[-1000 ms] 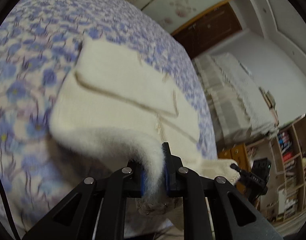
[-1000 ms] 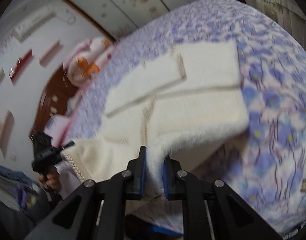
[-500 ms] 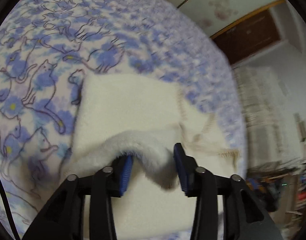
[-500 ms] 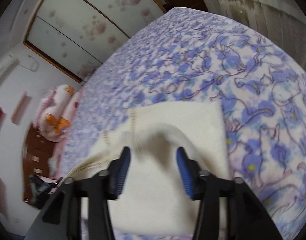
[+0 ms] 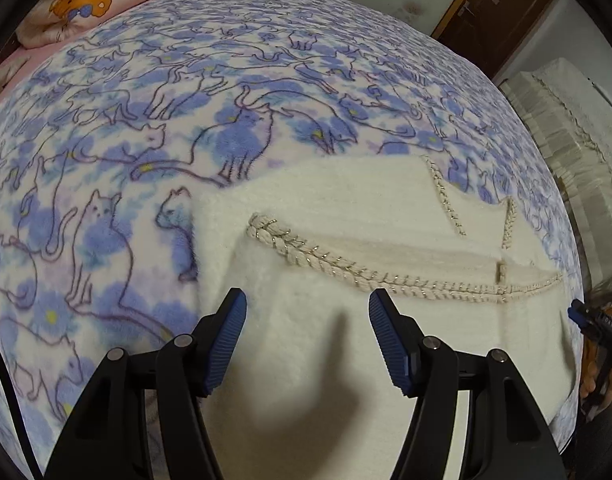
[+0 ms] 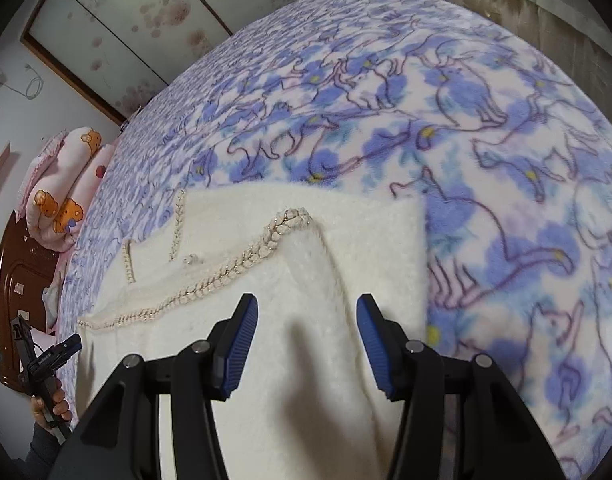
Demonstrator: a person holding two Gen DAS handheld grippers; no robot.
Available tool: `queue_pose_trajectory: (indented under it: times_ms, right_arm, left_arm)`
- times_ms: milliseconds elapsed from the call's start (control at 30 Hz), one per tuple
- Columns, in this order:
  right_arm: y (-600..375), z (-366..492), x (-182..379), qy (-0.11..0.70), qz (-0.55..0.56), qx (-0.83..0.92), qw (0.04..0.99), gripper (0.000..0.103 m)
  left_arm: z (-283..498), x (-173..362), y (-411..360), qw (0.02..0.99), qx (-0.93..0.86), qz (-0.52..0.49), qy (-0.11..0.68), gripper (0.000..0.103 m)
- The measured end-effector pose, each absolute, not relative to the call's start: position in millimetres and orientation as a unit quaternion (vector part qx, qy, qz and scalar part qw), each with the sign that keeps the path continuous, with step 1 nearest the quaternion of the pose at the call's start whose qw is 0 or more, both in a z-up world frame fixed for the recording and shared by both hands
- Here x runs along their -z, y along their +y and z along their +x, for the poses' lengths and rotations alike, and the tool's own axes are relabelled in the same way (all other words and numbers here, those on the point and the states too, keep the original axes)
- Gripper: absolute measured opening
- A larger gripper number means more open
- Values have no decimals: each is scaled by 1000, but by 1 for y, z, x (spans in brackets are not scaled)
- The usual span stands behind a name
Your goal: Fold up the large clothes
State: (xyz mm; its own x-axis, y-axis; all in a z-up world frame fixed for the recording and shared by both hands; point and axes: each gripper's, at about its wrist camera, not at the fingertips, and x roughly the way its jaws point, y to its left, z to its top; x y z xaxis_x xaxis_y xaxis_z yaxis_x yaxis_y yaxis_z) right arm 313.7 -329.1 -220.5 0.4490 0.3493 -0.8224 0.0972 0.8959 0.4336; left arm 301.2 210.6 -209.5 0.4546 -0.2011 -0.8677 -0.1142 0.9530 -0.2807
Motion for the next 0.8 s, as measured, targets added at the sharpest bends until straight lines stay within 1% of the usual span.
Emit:
queue_pose_trajectory:
  times_ms: [133, 267, 467, 500, 533, 567, 600, 633, 667, 700, 767, 800]
  right_arm:
    - [-314, 327, 237, 536, 187, -73, 820, 52]
    - [-306, 332, 239, 528, 168, -73, 829, 54]
    - [-309, 334, 243, 522, 177, -82, 830, 54]
    - [-309, 335, 244, 522, 181, -82, 829, 54]
    - [-311, 335, 246, 522, 188, -82, 828, 54]
    - [-311, 335, 247, 522, 193, -82, 827, 54]
    - [-312, 335, 247, 520, 196, -82, 827, 54]
    - [-311, 335, 247, 520, 194, -81, 828, 54]
    - [-309, 334, 246, 521, 184, -77, 830, 50]
    - [-304, 333, 244, 522, 162, -70, 834, 35]
    - [-294, 327, 239, 521, 124, -67, 842, 11]
    - [-290, 322, 235, 514, 108, -60, 849, 10]
  left_arm:
    - [301, 215, 209, 848, 34, -119, 515, 62]
    - [306, 217, 209, 856, 19, -87, 509, 62]
    - [316, 228, 222, 852, 20, -116, 510, 62]
    - [318, 230, 223, 854, 20, -118, 506, 61]
    - [318, 231, 223, 856, 21, -120, 502, 56]
    - [318, 232, 222, 857, 26, -124, 499, 37]
    - [320, 234, 221, 855, 29, -128, 502, 28]
    - [319, 235, 218, 856, 23, -123, 501, 28]
    - [317, 234, 215, 861, 17, -114, 496, 15]
    - [315, 230, 210, 867, 11, -93, 490, 11]
    - [309, 224, 200, 873, -2, -61, 483, 9]
    - [306, 219, 194, 877, -7, -44, 478, 9]
